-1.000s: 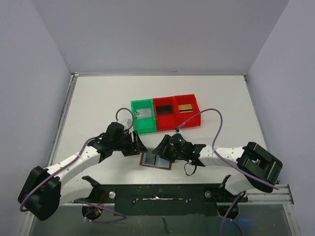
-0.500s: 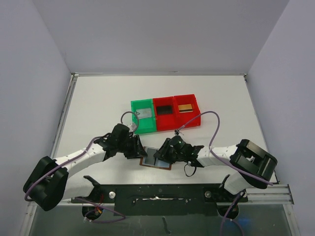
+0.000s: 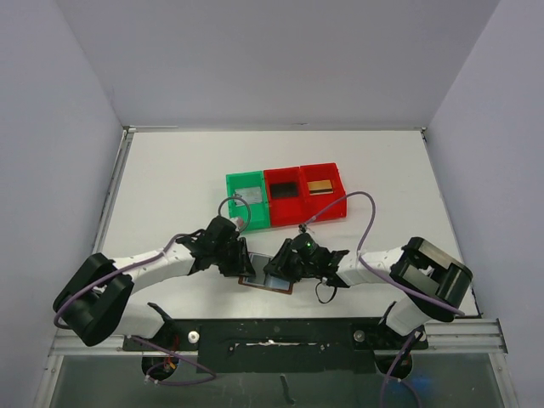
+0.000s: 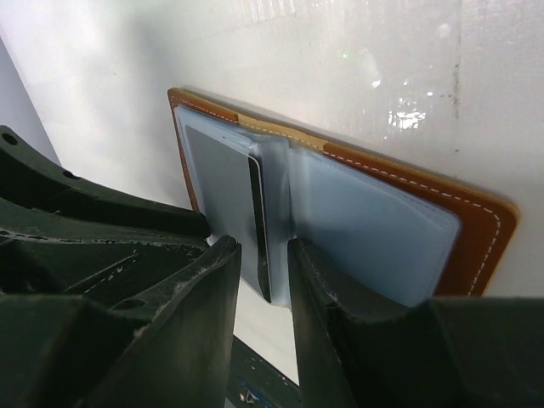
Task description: Take the credit cards out of the card holder
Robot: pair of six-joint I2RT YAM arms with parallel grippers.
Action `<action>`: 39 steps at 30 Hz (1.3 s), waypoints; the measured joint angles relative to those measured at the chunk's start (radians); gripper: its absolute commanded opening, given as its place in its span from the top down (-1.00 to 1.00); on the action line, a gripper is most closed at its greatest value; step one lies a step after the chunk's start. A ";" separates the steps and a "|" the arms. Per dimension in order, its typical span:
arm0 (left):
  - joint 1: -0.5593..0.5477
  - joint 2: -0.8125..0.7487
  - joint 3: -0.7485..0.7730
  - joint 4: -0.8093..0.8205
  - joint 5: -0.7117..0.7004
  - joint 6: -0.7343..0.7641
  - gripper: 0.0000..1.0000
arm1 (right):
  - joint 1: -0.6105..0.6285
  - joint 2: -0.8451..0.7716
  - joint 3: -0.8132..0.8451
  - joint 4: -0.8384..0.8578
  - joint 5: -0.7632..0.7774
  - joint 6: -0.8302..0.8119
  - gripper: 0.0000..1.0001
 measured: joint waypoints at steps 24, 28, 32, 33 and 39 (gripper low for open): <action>-0.035 0.014 0.035 -0.064 -0.108 0.029 0.52 | -0.004 0.002 0.052 -0.099 0.008 -0.045 0.36; -0.042 0.015 0.034 -0.065 -0.106 0.032 0.66 | -0.005 0.002 0.058 -0.107 0.006 -0.055 0.37; -0.043 0.015 0.034 -0.066 -0.103 0.037 0.70 | -0.005 0.002 0.066 -0.121 0.006 -0.068 0.37; -0.043 0.015 0.034 -0.066 -0.102 0.038 0.71 | -0.005 0.003 0.069 -0.124 0.006 -0.072 0.37; -0.048 0.015 0.034 -0.067 -0.097 0.039 0.74 | 0.006 0.033 0.152 -0.230 0.033 -0.111 0.39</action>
